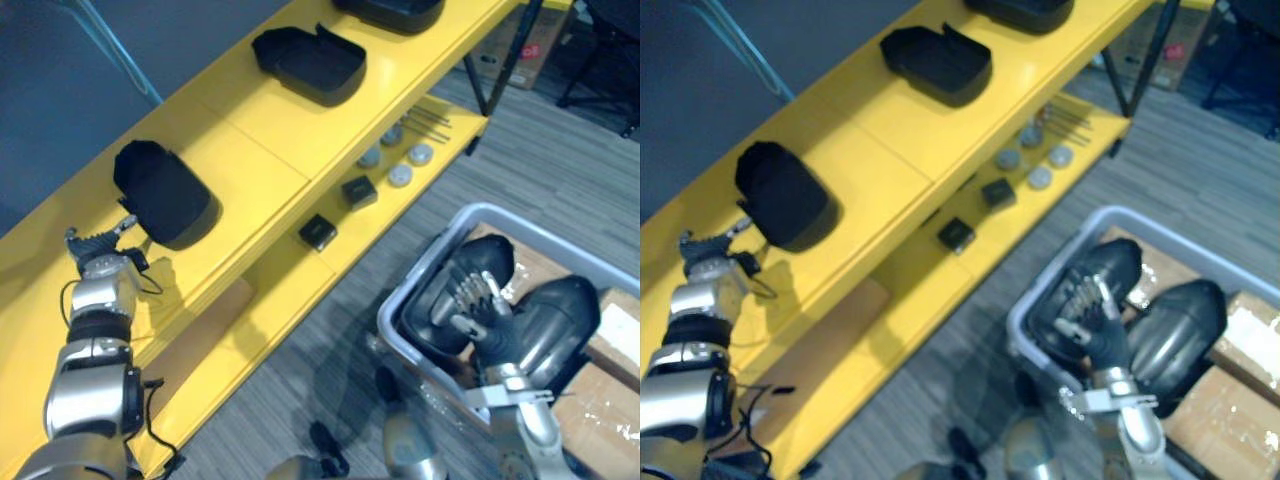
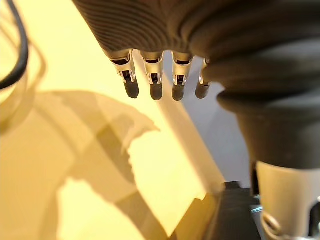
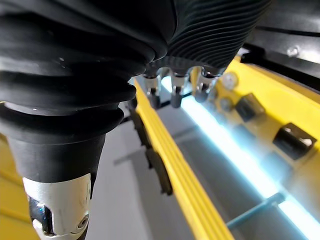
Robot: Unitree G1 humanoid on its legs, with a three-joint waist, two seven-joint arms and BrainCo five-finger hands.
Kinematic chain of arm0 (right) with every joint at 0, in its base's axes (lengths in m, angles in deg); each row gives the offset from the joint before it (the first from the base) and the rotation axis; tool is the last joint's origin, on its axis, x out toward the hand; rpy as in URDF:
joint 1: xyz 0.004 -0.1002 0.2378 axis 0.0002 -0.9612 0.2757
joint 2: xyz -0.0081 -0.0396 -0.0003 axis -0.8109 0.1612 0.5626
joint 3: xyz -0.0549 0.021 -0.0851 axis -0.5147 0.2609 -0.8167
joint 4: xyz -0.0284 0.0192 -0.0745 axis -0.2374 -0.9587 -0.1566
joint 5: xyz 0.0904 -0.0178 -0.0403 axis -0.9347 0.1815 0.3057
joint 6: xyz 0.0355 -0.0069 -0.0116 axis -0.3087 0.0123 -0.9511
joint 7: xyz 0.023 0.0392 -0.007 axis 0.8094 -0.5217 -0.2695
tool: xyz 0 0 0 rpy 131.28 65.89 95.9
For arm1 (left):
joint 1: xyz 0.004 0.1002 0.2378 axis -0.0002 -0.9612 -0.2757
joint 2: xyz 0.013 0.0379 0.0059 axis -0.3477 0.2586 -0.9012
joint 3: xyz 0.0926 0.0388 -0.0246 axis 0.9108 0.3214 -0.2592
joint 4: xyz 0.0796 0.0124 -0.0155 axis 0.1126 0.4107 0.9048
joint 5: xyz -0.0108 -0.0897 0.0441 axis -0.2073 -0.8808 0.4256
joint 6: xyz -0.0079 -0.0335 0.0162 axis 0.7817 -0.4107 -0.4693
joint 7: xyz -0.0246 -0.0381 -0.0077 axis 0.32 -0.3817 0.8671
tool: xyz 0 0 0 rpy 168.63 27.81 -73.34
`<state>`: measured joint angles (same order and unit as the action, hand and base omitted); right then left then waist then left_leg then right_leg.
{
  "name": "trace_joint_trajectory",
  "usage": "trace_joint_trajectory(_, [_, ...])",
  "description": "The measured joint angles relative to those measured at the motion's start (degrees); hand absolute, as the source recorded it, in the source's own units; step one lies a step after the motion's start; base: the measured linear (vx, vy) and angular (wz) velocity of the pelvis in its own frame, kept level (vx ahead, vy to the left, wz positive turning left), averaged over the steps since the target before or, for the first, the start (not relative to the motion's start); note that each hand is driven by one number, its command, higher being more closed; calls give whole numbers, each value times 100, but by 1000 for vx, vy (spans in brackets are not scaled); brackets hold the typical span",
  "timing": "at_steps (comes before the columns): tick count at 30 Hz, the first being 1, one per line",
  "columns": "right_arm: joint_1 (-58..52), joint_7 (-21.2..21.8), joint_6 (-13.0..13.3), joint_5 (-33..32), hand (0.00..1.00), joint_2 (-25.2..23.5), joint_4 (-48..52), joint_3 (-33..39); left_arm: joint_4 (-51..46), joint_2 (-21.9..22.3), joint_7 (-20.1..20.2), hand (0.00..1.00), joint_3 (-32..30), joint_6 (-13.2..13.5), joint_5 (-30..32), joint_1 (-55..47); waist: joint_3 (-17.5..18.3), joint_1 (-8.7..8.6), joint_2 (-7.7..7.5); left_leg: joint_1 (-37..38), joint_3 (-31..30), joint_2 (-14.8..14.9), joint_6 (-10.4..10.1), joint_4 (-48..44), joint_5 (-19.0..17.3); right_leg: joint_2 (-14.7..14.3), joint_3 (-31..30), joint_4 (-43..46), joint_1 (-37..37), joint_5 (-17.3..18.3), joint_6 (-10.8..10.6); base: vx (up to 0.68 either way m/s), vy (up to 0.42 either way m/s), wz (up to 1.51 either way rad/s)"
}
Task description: Walk over and take plastic housings, then place them on the shelf
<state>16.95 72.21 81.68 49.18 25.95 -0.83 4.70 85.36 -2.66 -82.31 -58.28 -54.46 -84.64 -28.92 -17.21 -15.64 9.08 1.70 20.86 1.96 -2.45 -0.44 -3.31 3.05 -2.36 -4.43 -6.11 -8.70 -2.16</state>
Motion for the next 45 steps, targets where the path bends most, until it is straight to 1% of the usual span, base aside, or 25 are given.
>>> trace_joint_trajectory(5, [-1, -63, 3, 3, 0, 0, 1, -117, -83, 72, -49, 0, 214, 215, 12, 1, -3, -70, 6, -85, -2, -10, 5, -2, 7, 11, -2, 0, -83, -13, -10, -3, -1, 1])
trace_joint_trajectory(8, [-27, -96, 34, 3, 0, 9, 1, -95, -167, 90, -52, 0, 221, 263, 9, 4, -18, -91, 36, -82, 17, -15, 6, 0, 9, 12, -23, 1, -92, -41, -46, 13, -8, -4])
trace_joint_trajectory(9, [-27, -96, 58, 3, 0, 9, 1, -93, -181, 91, -48, 0, 231, 315, 8, 4, -23, -94, 45, -82, 23, -16, 6, 0, 10, 11, -33, 1, -95, -42, -46, 13, -5, -4])
trace_joint_trajectory(11, [-31, -91, 86, 0, 0, 14, 0, -85, -204, 93, -43, 0, 353, 506, 8, 13, -31, -95, 63, -80, 28, -17, 5, -3, 12, 8, -60, 1, -100, -41, -46, 7, -2, -2])
trace_joint_trajectory(12, [-31, -89, 94, 0, 0, 18, 0, -84, -223, 93, -43, 0, 390, 550, 7, 14, -36, -96, 70, -80, 27, -18, 5, -3, 12, 8, -64, 1, -101, -41, -45, 0, 0, 0])
trace_joint_trajectory(13, [-30, -71, 113, -1, 0, 34, 0, -85, -273, 111, -43, 0, 394, 665, 7, 16, -53, -96, 89, -82, 30, -24, 6, -2, 12, 10, -73, 1, -109, -40, -44, 0, 0, 0])
trace_joint_trajectory(17, [-33, -14, 138, -5, 0, 143, -11, -85, -358, 126, -63, 0, 396, 906, 13, 51, -92, -103, 152, -100, 44, -47, 6, 0, 13, 28, -98, 1, -151, -20, -18, -9, 6, -4])
trace_joint_trajectory(20, [-33, 7, 255, -34, 0, 166, -11, -83, -358, 127, -109, 0, 425, 1003, 12, 189, -97, -113, 145, -174, 43, -57, 25, 0, 25, 38, -101, 1, -224, -32, -31, 0, 0, 0])
trace_joint_trajectory(23, [-30, 7, 262, -38, 0, 169, -11, -88, -385, 128, -138, 0, 437, 1014, 14, 213, -134, -146, 136, -173, 49, -66, 26, 2, 26, 45, -105, 1, -225, -36, -35, 0, 0, 0])
trace_joint_trajectory(25, [-33, 10, 270, -44, 0, 166, -11, -91, -484, 128, -369, 0, 435, 1015, 47, 212, -226, -184, 119, -171, 49, -81, 26, 2, 27, 62, -107, 1, -223, -41, -42, 0, 0, 0])
trace_joint_trajectory(27, [-73, 38, 276, -74, 0, 162, -11, -95, -486, 127, -577, 0, 427, 1004, 74, 213, -226, -196, 118, -161, 49, -83, 27, 2, 27, 63, -107, 1, -210, -41, -44, 0, 0, 0])
trace_joint_trajectory(29, [-93, 57, 280, -112, 0, 159, -11, -95, -488, 125, -656, 0, 419, 991, 74, 213, -226, -196, 118, -144, 48, -84, 27, 0, 27, 65, -106, 2, -192, -58, -70, 0, 0, 0])
trace_joint_trajectory(31, [-99, 147, 330, -117, 0, 158, -11, -95, -488, 122, -727, 0, 410, 898, 88, 213, -226, -187, 118, -131, 46, -83, 29, -2, 29, 64, -103, 2, -175, -58, -71, 0, 0, 0])
trace_joint_trajectory(33, [-106, 202, 337, -127, 0, 156, -10, -97, -488, 120, -728, 0, 387, 834, 151, 213, -226, -162, 118, -105, 42, -82, 31, -3, 30, 64, -97, 2, -145, -56, -69, 0, 0, 0])
trace_joint_trajectory(36, [-118, 283, 341, -88, 0, 133, -7, -112, -489, 49, -696, 0, 380, 834, 197, 216, -226, -101, 118, 43, 22, -75, 32, -15, 31, 65, -70, 1, 29, -5, -27, 0, 0, 0])
trace_joint_trajectory(39, [-98, 286, 446, -76, 0, 101, -5, -130, -621, -337, -526, 0, 373, 867, 482, 224, -225, -58, 116, 66, -48, -82, 59, -16, 48, 95, 42, 0, 106, 10, -44, -42, -1, 14])
trace_joint_trajectory(40, [-86, 282, 471, -75, 0, 100, -4, -126, -653, -372, -487, 0, 364, 905, 535, 223, -224, -45, 115, 80, -107, -84, 60, -14, 49, 102, 79, 0, 139, 31, -72, -61, 0, 52])
trace_joint_trajectory(41, [182, 228, 687, 32, 0, 97, -6, -103, -1190, -381, -372, 0, 334, 1448, 728, -73, -106, 222, 68, 124, -314, -92, 79, 1, 60, 143, 308, -1, 288, 53, -87, -51, -5, 55])
trace_joint_trajectory(43, [394, 99, 940, 34, 0, 94, -8, -84, -1590, -354, -357, 0, 333, 1833, 765, -522, 43, 362, 18, 118, -456, -90, 79, 6, 61, 154, 426, -4, 343, 66, -68, -18, -13, 45])
trace_joint_trajectory(44, [452, 67, 998, 36, 0, 95, -7, -84, -1619, -344, -361, 0, 323, 1888, 756, -596, 86, 425, 7, 119, -478, -90, 80, 6, 65, 153, 470, -2, 366, 62, -74, 20, -23, 36])
trace_joint_trajectory(45, [612, 4, 1024, 37, 0, 60, -9, -97, -1996, -233, -360, 0, 85, 1954, 751, -934, 140, 501, -9, 117, -609, -88, 85, 8, 78, 169, 651, -2, 467, 50, -96, 24, -18, 41])
